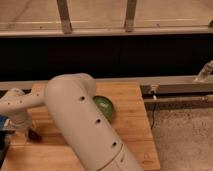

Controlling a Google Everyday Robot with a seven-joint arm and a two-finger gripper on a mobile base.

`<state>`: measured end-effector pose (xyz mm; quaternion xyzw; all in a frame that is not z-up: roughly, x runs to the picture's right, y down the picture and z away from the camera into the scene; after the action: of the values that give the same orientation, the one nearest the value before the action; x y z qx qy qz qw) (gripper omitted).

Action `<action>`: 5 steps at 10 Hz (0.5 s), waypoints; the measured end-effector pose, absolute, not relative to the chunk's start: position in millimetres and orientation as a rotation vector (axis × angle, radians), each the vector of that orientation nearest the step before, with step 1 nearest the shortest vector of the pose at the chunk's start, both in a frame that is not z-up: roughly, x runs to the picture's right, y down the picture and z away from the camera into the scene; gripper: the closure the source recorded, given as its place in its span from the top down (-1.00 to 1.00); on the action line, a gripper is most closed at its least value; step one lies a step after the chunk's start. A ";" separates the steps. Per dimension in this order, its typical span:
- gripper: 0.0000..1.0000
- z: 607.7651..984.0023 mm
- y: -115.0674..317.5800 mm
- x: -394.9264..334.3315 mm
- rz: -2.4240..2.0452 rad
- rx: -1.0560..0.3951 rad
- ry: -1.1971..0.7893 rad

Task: Place the pepper in the ceramic cup

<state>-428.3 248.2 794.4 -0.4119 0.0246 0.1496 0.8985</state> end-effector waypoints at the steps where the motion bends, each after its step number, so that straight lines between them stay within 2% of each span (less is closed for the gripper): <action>1: -1.00 793.3 245.9 -429.2 0.312 -0.852 0.042; 5: -1.00 777.2 208.0 -414.5 0.378 -0.824 -0.083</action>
<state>-414.5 208.0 777.2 -0.3980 -0.0403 0.1824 0.8982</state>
